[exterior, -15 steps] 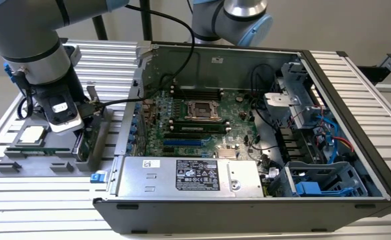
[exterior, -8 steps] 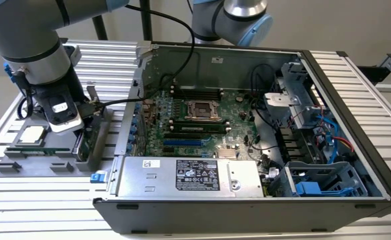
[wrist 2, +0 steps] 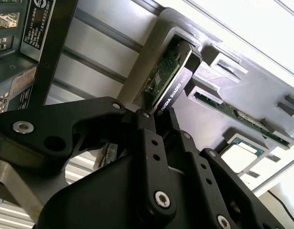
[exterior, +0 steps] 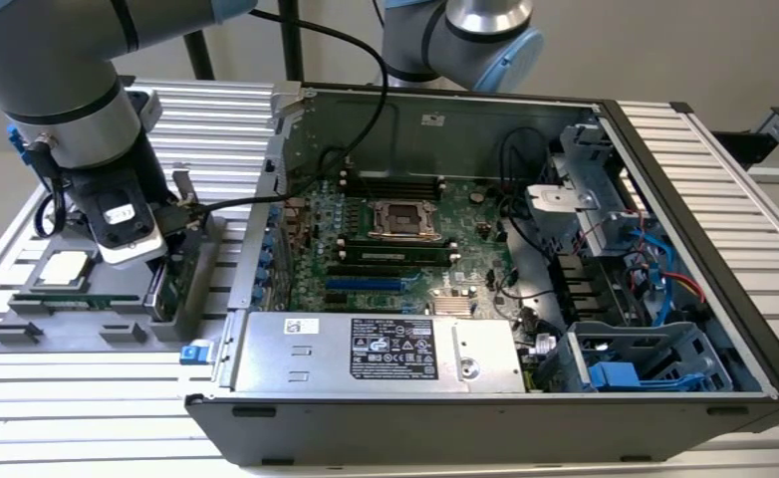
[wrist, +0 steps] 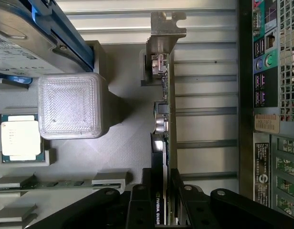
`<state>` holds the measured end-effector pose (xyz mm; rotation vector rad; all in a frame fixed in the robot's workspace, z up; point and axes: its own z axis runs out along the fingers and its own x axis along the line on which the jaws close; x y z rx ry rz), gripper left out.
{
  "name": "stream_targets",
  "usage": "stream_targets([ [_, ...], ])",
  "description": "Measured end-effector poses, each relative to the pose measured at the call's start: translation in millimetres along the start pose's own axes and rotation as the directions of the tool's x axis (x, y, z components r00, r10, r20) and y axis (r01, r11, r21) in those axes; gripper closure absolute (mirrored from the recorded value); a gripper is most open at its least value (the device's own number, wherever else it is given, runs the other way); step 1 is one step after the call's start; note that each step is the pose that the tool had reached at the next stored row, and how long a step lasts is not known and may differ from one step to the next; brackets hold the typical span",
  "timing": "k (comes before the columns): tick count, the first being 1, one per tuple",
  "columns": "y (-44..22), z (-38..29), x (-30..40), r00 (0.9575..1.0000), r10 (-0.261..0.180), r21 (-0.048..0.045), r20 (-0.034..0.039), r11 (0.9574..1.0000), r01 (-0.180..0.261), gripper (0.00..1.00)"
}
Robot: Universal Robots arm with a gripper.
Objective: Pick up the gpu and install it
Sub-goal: 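Pick up the gpu and move the gpu toward the slot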
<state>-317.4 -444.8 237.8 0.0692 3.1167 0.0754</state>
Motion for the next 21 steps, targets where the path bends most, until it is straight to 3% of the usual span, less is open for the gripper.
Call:
stream_targets([
  [13,0.1,-0.1,0.0,1.0,0.0,-0.0003,0.0003,1.0,0.0,1.0],
  [21,0.4,-7.8,-0.1,1.0,0.0,0.0,0.0,1.0,0.0,1.0],
])
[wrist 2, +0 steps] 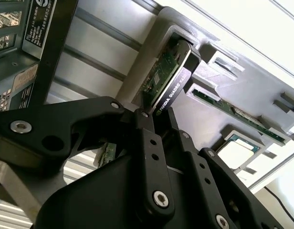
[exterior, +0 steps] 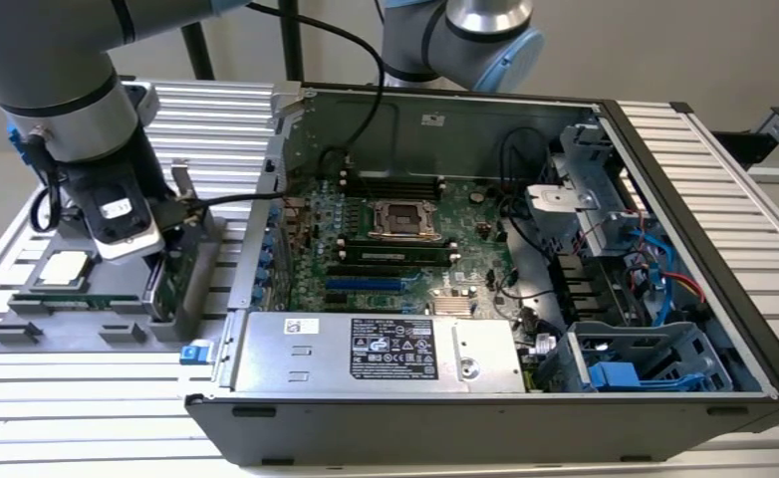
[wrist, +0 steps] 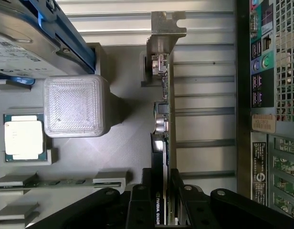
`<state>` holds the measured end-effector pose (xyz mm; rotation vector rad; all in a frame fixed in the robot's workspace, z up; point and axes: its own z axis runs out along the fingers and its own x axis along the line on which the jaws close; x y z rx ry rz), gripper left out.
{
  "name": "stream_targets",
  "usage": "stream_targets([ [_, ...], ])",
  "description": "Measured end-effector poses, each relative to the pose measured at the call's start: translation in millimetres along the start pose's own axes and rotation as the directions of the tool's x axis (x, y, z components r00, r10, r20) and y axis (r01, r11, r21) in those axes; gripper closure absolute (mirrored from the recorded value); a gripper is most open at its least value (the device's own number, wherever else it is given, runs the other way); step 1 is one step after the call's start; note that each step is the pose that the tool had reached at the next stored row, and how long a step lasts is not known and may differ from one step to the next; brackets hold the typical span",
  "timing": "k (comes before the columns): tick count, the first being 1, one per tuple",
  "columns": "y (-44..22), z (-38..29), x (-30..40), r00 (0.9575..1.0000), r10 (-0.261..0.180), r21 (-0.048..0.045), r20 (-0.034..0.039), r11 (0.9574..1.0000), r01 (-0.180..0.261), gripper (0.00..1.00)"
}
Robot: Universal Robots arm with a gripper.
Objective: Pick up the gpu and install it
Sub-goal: 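Pick up the gpu and move the gpu toward the slot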
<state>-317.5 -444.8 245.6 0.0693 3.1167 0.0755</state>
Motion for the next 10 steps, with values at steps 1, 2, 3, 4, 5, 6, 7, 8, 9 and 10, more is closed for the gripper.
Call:
stream_targets([
  [1,0.1,-1.0,0.0,1.0,0.0,0.0,0.0,1.0,0.0,1.0],
  [2,0.1,-2.0,-0.1,1.0,0.0,0.0,0.0,1.0,0.0,1.0],
  [3,0.1,-3.0,-0.1,1.0,0.0,0.0,0.0,1.0,0.0,1.0],
  [4,0.2,-4.3,-0.1,1.0,0.0,0.0,-0.0001,1.0,0.0,1.0],
  [5,0.3,-5.5,-0.1,1.0,0.0,0.0,-0.0001,1.0,0.0,1.0],
  [6,0.3,-6.8,-0.2,1.0,0.0,0.0,-0.0001,1.0,0.0,1.0],
  [7,0.4,-8.2,-0.2,1.0,0.0,0.0,0.0,1.0,0.0,1.0],
  [8,0.5,-9.6,-0.2,1.0,0.0,0.0,0.0,1.0,0.0,1.0],
  [9,0.5,-11.0,-0.2,1.0,0.0,0.0,-0.0001,1.0,0.0,1.0],
  [10,0.6,-12.2,-0.3,1.0,0.0,0.0,0.0,1.0,0.0,1.0],
])
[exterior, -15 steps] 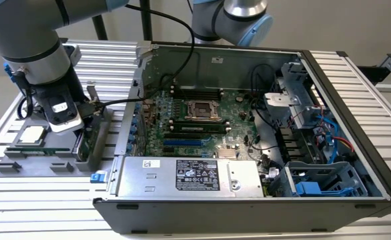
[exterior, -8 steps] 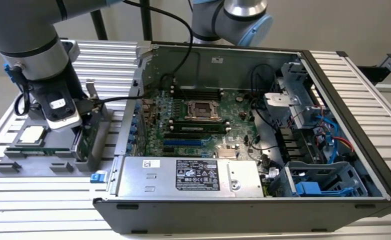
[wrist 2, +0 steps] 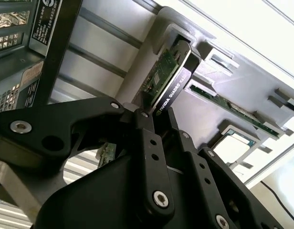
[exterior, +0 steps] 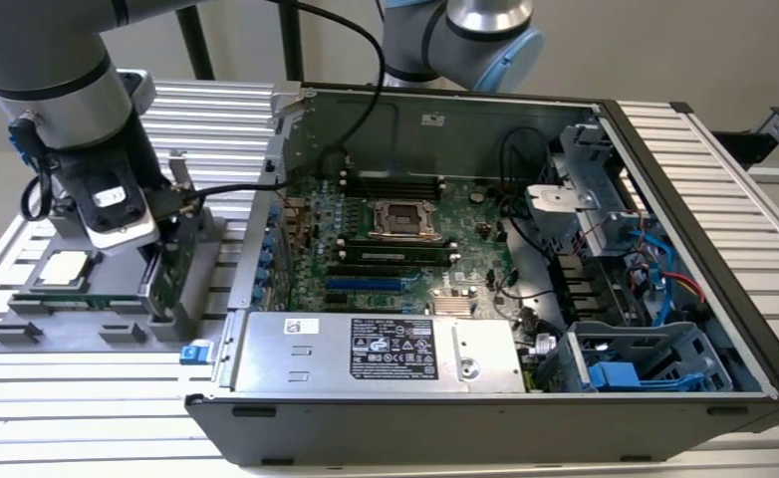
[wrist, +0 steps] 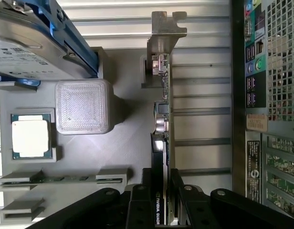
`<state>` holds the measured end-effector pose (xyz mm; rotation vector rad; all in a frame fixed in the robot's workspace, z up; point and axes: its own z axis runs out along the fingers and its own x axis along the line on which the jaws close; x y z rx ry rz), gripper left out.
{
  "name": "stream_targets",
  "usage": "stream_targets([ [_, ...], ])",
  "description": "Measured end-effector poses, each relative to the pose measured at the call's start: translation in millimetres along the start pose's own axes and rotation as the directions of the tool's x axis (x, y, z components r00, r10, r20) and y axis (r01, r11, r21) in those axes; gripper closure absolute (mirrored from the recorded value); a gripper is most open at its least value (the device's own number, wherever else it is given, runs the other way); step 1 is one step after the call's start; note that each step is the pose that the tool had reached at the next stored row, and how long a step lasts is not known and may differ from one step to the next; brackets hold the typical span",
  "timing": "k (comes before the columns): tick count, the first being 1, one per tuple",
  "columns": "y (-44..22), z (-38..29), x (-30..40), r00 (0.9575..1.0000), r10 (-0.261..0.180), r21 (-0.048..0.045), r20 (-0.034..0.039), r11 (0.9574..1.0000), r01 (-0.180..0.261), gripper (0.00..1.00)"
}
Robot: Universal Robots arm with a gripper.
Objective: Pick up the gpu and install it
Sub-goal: 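Pick up the gpu and move the gpu toward the slot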
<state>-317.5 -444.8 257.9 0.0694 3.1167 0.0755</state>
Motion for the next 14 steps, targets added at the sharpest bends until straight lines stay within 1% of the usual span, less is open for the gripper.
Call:
stream_targets([
  [14,1.0,-20.5,-0.4,1.0,0.0,0.0,0.0,1.0,0.0,1.0],
])
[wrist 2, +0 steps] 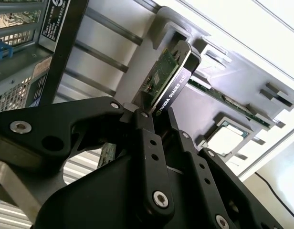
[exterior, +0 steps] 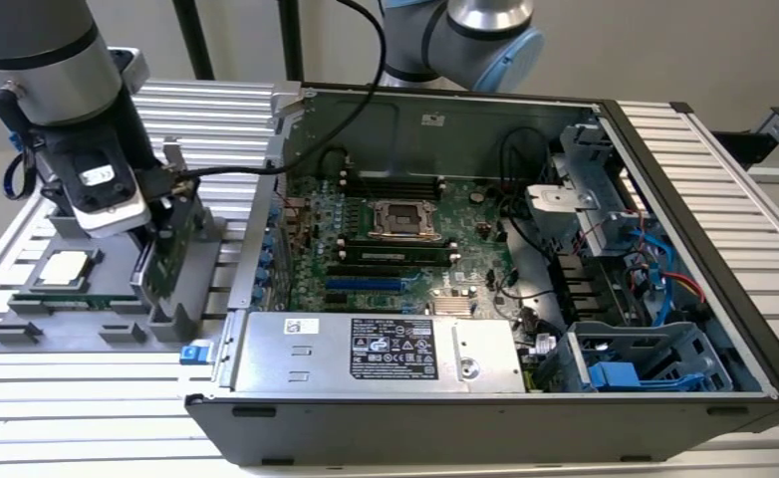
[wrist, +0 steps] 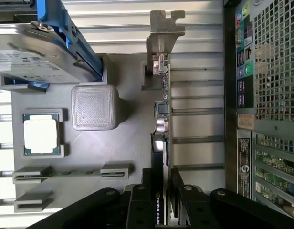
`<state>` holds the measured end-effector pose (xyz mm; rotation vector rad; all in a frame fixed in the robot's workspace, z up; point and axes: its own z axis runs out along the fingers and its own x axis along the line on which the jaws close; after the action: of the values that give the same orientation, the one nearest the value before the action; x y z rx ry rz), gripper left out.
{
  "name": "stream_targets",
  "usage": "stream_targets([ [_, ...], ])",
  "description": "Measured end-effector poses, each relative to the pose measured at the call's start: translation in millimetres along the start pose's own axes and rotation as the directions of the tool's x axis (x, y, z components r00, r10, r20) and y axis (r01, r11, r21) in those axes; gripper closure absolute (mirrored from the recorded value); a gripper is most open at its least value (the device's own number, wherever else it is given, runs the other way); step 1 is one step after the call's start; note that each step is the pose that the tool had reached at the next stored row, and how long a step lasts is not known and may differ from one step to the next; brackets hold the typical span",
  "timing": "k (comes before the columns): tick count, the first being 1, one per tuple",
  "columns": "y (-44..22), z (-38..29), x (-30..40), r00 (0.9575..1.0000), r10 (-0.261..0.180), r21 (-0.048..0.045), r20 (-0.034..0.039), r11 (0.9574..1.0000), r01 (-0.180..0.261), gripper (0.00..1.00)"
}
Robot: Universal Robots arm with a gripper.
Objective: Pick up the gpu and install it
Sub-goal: 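Pick up the gpu and move the gpu toward the slot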
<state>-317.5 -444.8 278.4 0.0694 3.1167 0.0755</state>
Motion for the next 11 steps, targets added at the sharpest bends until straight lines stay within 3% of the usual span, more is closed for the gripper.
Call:
stream_targets([
  [11,0.8,-17.2,-0.4,1.0,0.0,0.0,0.0,1.0,0.0,1.0],
])
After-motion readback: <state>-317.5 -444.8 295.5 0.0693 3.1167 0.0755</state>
